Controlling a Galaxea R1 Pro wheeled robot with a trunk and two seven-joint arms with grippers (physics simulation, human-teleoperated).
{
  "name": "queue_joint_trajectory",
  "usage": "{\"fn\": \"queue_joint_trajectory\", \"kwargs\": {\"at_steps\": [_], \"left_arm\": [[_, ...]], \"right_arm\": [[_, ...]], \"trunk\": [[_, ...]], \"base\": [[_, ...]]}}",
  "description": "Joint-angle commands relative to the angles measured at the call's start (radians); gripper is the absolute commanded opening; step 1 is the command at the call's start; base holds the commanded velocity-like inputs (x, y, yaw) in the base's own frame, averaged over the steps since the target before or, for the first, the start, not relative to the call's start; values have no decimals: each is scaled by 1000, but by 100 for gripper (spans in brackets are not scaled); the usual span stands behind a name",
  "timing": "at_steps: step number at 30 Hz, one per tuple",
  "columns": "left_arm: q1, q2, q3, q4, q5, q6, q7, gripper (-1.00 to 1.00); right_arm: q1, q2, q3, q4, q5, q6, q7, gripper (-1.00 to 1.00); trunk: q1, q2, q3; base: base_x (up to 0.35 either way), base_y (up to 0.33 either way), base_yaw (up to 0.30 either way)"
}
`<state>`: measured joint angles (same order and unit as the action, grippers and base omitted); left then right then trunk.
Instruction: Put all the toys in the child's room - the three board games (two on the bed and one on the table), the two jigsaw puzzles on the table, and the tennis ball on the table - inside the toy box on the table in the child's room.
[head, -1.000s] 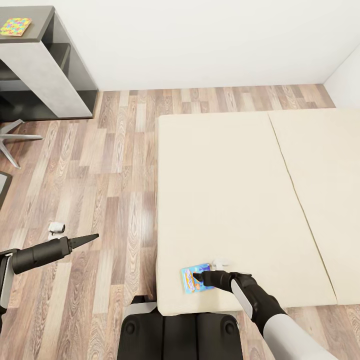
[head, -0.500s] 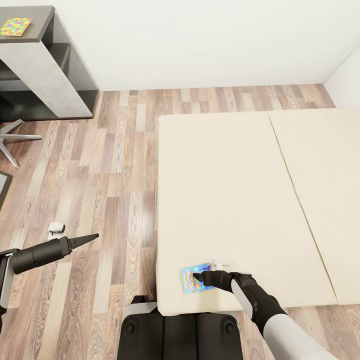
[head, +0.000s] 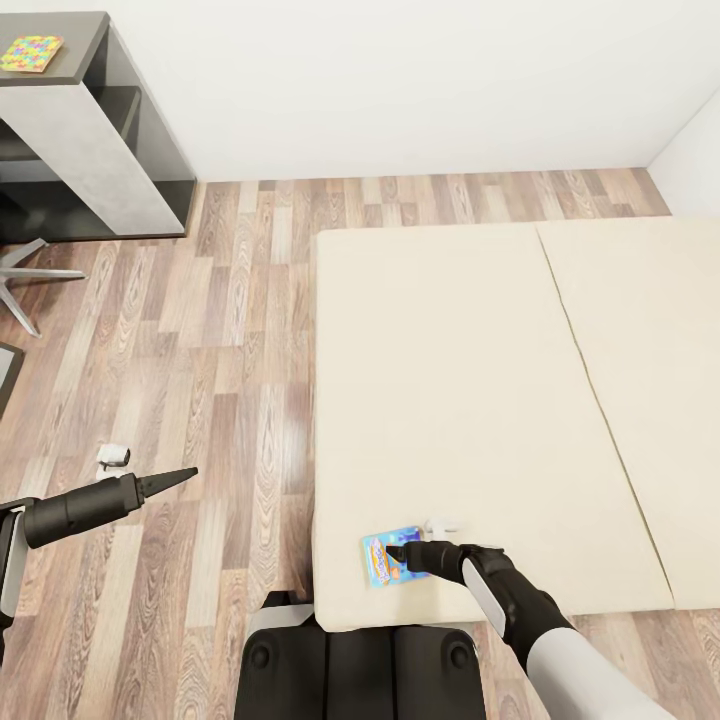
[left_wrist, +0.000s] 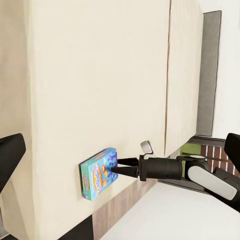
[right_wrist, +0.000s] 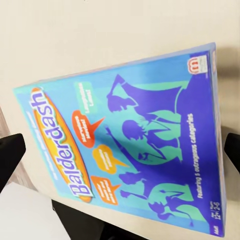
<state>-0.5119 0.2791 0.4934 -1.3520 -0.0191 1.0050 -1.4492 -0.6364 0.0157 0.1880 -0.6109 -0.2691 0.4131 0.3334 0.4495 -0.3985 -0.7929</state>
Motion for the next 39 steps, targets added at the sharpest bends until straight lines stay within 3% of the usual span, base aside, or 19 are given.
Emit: {"fn": "queue_joint_trajectory", "kwargs": {"at_steps": [1,14,18,26,39], "left_arm": [[0,0,1,0,-2,11,-5,100],[0,0,1,1,-1,11,-5,100],[4,-20,7,23,-5,1,-4,100],[4,-20,7,35,-5,1,-4,100],[4,-20,7,35,-5,1,-4,100]], "right_arm": [[0,0,1,-1,-7,6,-1,100],[0,0,-1,-1,-7,7,-1,100],[-2,22,-6,21,-7,-16,-23,100],[-2,68,-6,66,-7,-60,-29,100],[-2,69,-6,79,-7,-86,-29,100]], "trunk": [[1,-2,-1],[1,-2,-1],[1,-2,-1],[1,-2,-1],[1,-2,-1]], "base": [[0,0,0],[0,0,0],[0,0,0],[0,0,0],[0,0,0]]}}
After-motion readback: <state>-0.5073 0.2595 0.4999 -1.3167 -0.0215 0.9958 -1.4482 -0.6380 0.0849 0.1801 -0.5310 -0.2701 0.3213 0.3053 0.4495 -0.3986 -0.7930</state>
